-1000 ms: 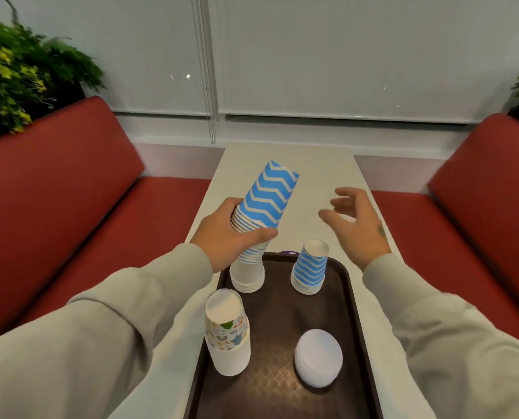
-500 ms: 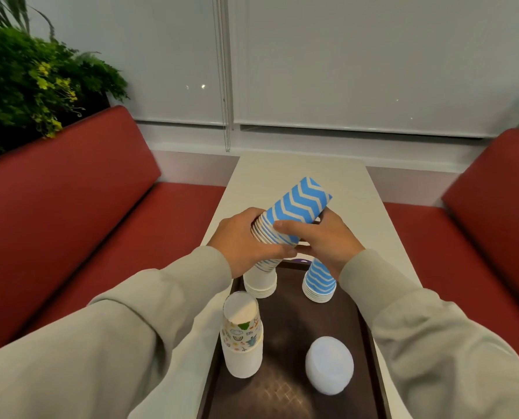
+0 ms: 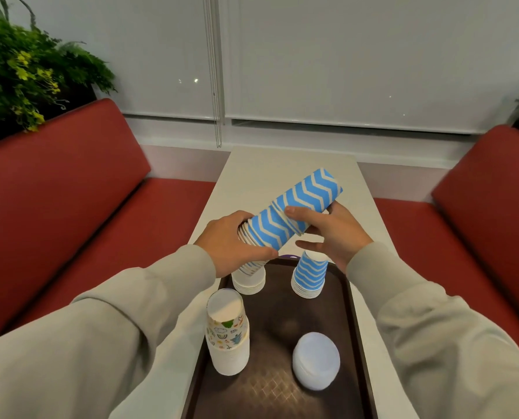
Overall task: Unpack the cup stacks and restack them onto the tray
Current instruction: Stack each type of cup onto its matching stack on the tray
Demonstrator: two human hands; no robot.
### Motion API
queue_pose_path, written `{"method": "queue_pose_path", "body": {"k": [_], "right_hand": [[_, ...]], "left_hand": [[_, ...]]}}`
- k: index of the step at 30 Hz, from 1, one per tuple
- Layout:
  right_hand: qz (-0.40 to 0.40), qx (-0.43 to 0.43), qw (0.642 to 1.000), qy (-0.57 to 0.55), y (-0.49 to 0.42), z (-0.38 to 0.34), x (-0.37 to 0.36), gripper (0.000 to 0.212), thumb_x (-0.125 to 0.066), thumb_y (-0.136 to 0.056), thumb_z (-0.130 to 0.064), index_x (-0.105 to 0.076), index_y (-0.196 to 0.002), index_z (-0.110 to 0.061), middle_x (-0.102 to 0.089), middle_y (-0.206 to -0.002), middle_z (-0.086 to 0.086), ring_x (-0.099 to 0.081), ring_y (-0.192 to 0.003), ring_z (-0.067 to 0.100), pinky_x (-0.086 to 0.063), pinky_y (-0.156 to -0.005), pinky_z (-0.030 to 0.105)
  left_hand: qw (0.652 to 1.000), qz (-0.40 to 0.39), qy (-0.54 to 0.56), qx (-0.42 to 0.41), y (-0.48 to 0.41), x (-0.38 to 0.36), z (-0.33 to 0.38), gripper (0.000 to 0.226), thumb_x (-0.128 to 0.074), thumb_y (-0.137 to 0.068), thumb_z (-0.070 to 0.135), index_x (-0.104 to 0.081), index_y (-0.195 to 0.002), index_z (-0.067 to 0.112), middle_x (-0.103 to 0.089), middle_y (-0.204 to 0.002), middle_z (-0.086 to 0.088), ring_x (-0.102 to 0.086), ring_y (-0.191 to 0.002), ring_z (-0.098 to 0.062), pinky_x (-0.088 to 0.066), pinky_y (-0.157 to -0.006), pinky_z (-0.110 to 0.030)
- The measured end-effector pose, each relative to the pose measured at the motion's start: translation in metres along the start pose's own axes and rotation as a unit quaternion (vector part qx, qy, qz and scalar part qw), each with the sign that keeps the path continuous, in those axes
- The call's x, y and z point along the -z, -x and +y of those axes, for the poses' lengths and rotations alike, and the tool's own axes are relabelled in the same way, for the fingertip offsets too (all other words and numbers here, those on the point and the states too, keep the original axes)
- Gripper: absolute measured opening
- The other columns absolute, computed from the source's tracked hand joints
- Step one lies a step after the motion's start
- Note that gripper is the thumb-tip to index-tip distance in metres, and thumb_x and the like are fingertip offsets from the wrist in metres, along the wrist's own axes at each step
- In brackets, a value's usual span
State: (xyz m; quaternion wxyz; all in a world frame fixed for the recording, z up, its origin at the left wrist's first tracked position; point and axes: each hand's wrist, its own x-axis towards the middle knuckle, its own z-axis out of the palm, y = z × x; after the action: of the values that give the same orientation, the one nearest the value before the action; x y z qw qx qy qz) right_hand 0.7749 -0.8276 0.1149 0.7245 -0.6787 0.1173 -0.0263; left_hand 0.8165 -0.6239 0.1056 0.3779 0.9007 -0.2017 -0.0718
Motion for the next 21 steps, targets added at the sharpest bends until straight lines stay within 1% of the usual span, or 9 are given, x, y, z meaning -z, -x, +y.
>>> {"method": "queue_pose_path", "body": {"k": [3,5,9,11,13,14,17,21], "right_hand": [[0.019,0.015,1.000,-0.016,-0.006,-0.003,0.015,0.058,-0.085,-0.078,-0.025,-0.058,-0.129,-0.022,-0.072,-0.118,-0.001,-0.070,-0.106,0.022,-0.059,-0.089,0.043],[0.037,0.029,0.999,-0.011,-0.011,-0.005,0.026,0.060,-0.085,-0.077,-0.025,-0.058,-0.129,-0.022,-0.072,-0.119,-0.002,-0.070,-0.105,0.020,-0.058,-0.088,0.041],[0.092,0.054,0.989,0.107,-0.020,0.007,0.044,0.069,-0.090,-0.070,-0.031,-0.054,-0.130,-0.027,-0.069,-0.120,-0.009,-0.067,-0.107,0.012,-0.056,-0.090,0.038],[0.116,0.055,0.978,0.163,-0.020,0.018,0.049,0.073,-0.091,-0.069,-0.030,-0.050,-0.129,-0.026,-0.066,-0.120,-0.010,-0.064,-0.106,0.009,-0.053,-0.090,0.034],[0.115,0.044,0.971,0.203,-0.018,0.030,0.050,0.070,-0.090,-0.071,-0.024,-0.048,-0.126,-0.023,-0.062,-0.117,-0.008,-0.063,-0.100,0.009,-0.049,-0.084,0.028],[0.112,0.036,0.968,0.222,-0.017,0.037,0.050,0.068,-0.090,-0.072,-0.022,-0.047,-0.125,-0.022,-0.061,-0.115,-0.006,-0.063,-0.098,0.012,-0.047,-0.082,0.027],[0.106,0.015,0.958,0.266,-0.017,0.060,0.049,0.068,-0.089,-0.072,-0.019,-0.045,-0.125,-0.019,-0.059,-0.113,-0.002,-0.062,-0.099,0.020,-0.048,-0.081,0.030],[0.103,-0.009,0.954,0.282,-0.018,0.088,0.048,0.067,-0.089,-0.073,-0.019,-0.043,-0.122,-0.020,-0.057,-0.111,-0.002,-0.059,-0.099,0.020,-0.046,-0.082,0.030]], "left_hand": [[1.000,0.003,-0.011,0.010,-0.001,0.000,-0.008,0.066,-0.084,-0.069,0.051,-0.053,-0.124,0.031,-0.063,-0.105,0.014,-0.059,-0.088,0.002,-0.044,-0.066,-0.013],[1.000,0.012,-0.013,0.018,-0.002,0.001,-0.013,0.067,-0.084,-0.069,0.051,-0.054,-0.125,0.030,-0.062,-0.105,0.014,-0.058,-0.088,0.002,-0.044,-0.066,-0.015],[0.999,0.035,-0.002,0.036,-0.004,0.001,-0.024,0.069,-0.084,-0.065,0.056,-0.056,-0.123,0.032,-0.064,-0.107,0.014,-0.060,-0.092,-0.002,-0.050,-0.075,-0.024],[0.998,0.039,0.009,0.044,-0.003,-0.001,-0.027,0.068,-0.084,-0.065,0.057,-0.055,-0.122,0.033,-0.064,-0.106,0.014,-0.061,-0.091,-0.002,-0.051,-0.074,-0.024],[0.998,0.042,0.020,0.045,-0.002,-0.003,-0.028,0.067,-0.083,-0.065,0.057,-0.055,-0.121,0.033,-0.064,-0.104,0.016,-0.061,-0.090,-0.001,-0.050,-0.071,-0.022],[0.998,0.046,0.027,0.044,-0.002,-0.004,-0.029,0.066,-0.084,-0.065,0.056,-0.054,-0.120,0.034,-0.063,-0.103,0.017,-0.061,-0.090,-0.001,-0.050,-0.070,-0.021],[0.997,0.056,0.043,0.042,-0.002,-0.003,-0.027,0.062,-0.084,-0.066,0.054,-0.054,-0.117,0.035,-0.063,-0.102,0.019,-0.061,-0.089,0.000,-0.049,-0.069,-0.019],[0.997,0.054,0.046,0.040,0.000,-0.002,-0.028,0.061,-0.084,-0.067,0.053,-0.052,-0.117,0.036,-0.062,-0.102,0.020,-0.061,-0.091,0.001,-0.048,-0.069,-0.018]]}}
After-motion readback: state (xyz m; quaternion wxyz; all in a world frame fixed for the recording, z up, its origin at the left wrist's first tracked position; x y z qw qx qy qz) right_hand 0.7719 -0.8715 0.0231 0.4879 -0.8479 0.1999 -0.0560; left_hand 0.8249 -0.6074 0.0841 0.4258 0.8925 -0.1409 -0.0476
